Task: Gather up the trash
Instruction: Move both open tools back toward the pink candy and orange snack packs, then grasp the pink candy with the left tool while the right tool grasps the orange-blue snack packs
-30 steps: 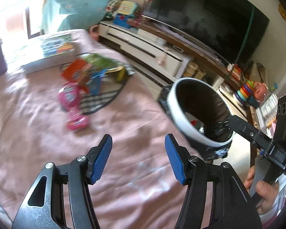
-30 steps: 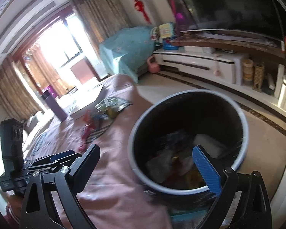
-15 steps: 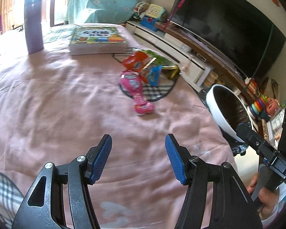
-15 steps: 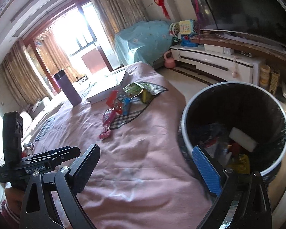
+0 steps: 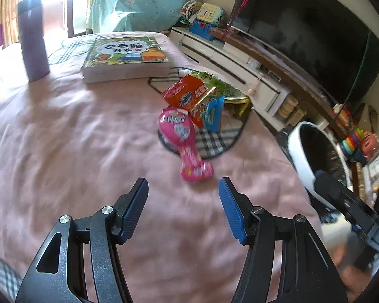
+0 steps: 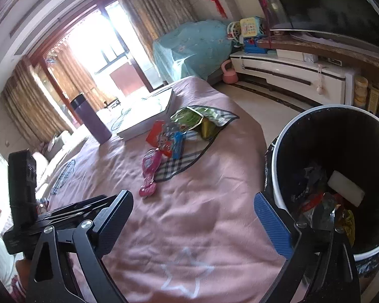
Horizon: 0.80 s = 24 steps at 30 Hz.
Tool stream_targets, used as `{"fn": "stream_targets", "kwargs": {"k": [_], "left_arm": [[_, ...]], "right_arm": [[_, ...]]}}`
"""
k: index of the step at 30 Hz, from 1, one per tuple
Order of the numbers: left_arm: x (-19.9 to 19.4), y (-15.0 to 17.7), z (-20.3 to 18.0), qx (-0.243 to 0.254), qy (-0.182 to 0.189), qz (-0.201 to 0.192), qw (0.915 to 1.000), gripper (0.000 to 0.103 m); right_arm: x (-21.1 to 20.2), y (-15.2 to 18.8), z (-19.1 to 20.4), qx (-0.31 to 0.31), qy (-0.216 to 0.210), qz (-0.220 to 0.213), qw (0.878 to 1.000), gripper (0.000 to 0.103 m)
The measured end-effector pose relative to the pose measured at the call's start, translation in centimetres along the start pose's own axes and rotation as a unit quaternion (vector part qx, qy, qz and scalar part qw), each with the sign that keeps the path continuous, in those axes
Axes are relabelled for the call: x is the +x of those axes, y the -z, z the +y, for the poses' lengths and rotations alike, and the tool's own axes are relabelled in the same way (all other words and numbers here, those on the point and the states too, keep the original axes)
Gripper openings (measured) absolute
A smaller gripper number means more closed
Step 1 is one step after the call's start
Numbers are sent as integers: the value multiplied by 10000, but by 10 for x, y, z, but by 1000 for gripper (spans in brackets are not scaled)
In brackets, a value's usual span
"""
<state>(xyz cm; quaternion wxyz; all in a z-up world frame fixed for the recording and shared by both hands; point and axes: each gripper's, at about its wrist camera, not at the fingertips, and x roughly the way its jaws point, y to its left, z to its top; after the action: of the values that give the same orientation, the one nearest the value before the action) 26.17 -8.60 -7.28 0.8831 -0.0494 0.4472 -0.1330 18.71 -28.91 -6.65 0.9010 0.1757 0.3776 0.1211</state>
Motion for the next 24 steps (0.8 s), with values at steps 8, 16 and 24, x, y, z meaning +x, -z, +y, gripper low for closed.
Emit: {"fn": "stream_targets", "kwargs": {"k": [8,16,24], "left_arm": [[41,-12,-8,443,-187,160,9987,21],[4,11,41,145,136,56,9998,1],[-15,34,72,-103,115,57,9999,1]], "right_arm": [[25,-7,-7,96,92,144,9998,83],[62,-21,11,-101,-55,343,9993,64],[108,-43,39,-245,-78,410,9988,64]]}}
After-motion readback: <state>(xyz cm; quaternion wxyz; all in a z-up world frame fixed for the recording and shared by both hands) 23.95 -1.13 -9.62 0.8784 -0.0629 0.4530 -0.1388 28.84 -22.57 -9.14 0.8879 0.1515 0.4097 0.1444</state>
